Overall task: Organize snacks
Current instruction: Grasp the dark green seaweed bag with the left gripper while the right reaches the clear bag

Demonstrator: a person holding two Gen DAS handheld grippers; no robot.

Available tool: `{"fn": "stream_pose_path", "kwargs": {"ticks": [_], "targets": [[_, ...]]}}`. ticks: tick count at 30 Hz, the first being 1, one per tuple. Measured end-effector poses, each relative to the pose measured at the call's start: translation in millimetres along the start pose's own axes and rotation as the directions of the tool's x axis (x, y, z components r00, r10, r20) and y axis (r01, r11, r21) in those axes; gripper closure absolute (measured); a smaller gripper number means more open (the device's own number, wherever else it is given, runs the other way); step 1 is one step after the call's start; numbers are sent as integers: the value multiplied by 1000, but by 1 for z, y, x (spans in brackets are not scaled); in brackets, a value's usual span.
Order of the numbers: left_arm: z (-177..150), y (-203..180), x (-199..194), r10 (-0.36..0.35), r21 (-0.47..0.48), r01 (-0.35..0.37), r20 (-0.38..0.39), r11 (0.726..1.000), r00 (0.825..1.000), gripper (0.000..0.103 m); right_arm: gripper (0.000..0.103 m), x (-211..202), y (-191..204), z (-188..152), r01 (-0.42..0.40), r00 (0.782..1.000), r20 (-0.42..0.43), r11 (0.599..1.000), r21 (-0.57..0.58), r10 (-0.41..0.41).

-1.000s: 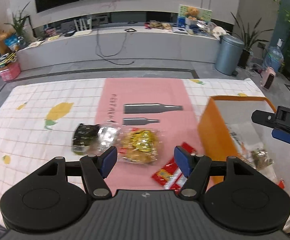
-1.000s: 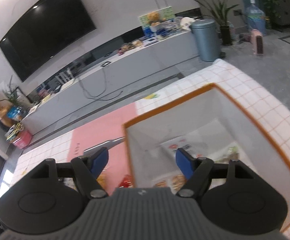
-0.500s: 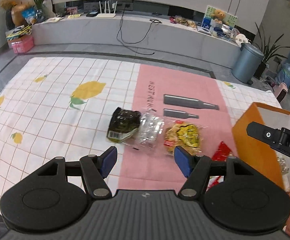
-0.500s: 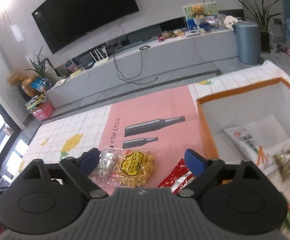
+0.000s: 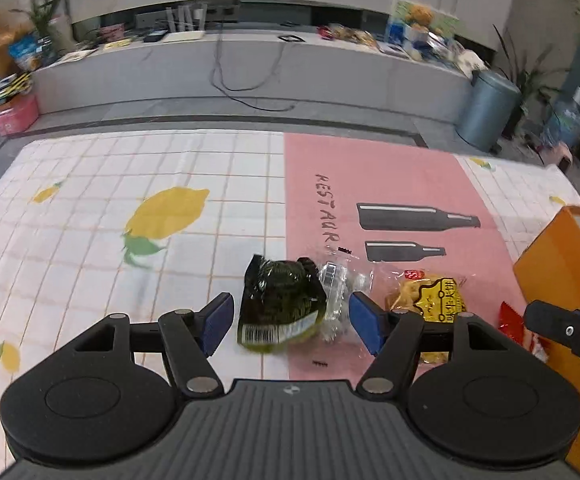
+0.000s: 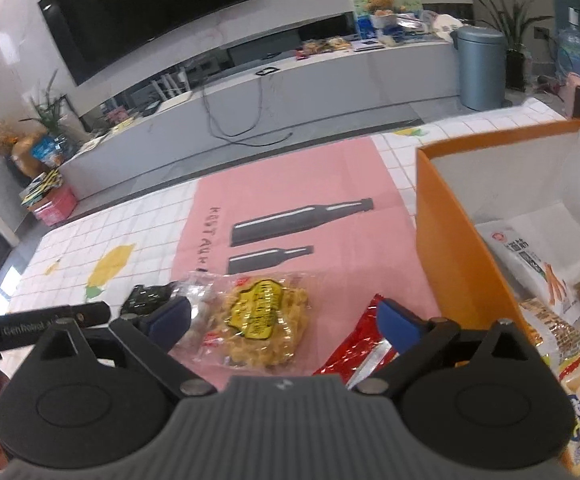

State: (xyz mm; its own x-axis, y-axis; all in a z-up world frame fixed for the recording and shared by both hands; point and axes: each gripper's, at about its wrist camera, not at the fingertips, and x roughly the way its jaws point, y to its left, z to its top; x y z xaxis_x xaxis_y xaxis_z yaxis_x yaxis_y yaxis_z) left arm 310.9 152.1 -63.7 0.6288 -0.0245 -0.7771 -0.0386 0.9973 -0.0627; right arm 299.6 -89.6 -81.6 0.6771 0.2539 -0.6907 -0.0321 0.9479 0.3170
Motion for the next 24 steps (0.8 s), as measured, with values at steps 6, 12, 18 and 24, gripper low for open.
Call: {"fn": "stream_pose_path", "kwargs": {"ticks": [6, 12, 18, 24], "targets": [[7, 3, 38, -23, 13, 23, -52, 1000, 998, 25, 6, 25, -10, -6, -11, 998, -60, 996, 91, 17], [15, 14, 70, 13, -30, -16, -97, 999, 995, 25, 6, 38, -2, -16, -21, 994, -102, 998, 64, 27], [19, 16, 88, -12, -32, 8, -105, 999, 994, 28, 6, 45, 5, -21, -17, 991, -133, 1000, 19, 19], [17, 19, 88, -22, -46, 17, -92, 999, 996, 44, 6, 43, 4, -21, -14, 991, -129, 1000, 27, 17]]}}
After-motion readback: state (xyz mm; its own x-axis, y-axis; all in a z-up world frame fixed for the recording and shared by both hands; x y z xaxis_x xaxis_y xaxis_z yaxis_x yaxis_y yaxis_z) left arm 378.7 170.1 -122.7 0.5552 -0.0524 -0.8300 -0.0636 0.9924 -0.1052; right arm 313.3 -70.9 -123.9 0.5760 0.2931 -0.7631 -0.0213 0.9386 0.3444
